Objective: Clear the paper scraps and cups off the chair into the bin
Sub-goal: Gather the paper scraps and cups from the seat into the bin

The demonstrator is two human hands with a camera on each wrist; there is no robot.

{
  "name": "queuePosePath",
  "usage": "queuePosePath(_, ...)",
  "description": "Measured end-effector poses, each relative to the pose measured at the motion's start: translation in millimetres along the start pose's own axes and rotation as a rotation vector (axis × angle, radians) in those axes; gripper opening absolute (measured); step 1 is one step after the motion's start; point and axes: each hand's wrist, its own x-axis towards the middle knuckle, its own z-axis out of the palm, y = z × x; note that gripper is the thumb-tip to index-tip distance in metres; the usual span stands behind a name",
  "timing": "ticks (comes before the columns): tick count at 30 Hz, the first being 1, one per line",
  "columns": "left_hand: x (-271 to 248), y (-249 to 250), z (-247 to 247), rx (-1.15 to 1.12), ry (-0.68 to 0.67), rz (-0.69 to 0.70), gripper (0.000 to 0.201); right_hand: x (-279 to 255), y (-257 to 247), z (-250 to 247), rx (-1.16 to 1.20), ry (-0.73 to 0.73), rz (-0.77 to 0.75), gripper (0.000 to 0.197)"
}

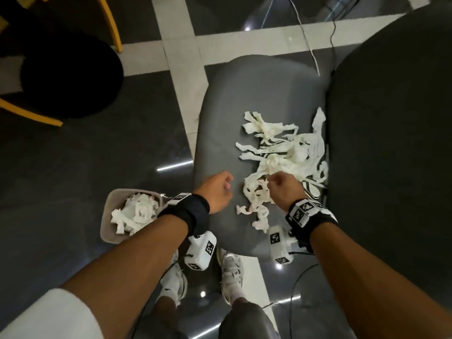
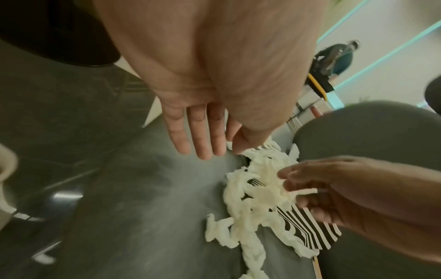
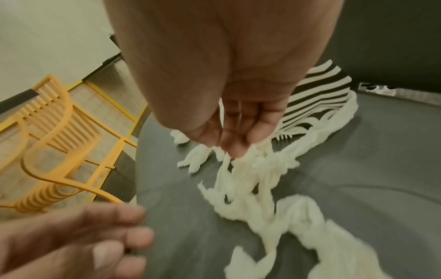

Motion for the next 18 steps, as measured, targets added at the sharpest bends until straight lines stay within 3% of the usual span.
queuePosePath(2, 19, 24, 17, 0.084, 0.005, 0.069, 0.033, 3, 14, -22, -0.096, 0.174, -0.020, 0.022)
queuePosePath(4, 36, 47, 37, 0.188, 0.010, 0.144, 0.041, 7, 38, -38, -0.238, 0.301, -0.003, 0.041)
queuePosePath(6, 48, 69, 59, 0.267, 0.042, 0.220, 0.054, 14, 63, -49, -0.362, 0.193, 0.095, 0.067)
queuePosePath(7, 54, 79, 70, 0.309, 0.079, 0.261, 0.060, 18, 74, -53, -0.360, 0.102, 0.128, 0.071)
queuePosePath(11, 78, 109, 100, 0.569, 0.176, 0.370, 0.083, 32, 96, -65, -0.272, -0.042, 0.035, 0.039)
queuePosePath(14, 99, 118, 108, 0.763, 0.090, 0.364, 0.102, 41, 100, -79, -0.257, -0.104, 0.076, 0.043)
queuePosePath(16, 111, 122, 109, 0.832, 0.035, 0.347, 0.093, 50, 103, -90, -0.237, -0.099, 0.111, 0.046)
queuePosePath(18, 120, 126, 106, 0.827, -0.030, 0.364, 0.062, 59, 106, -100, -0.210, -0.067, 0.130, 0.044)
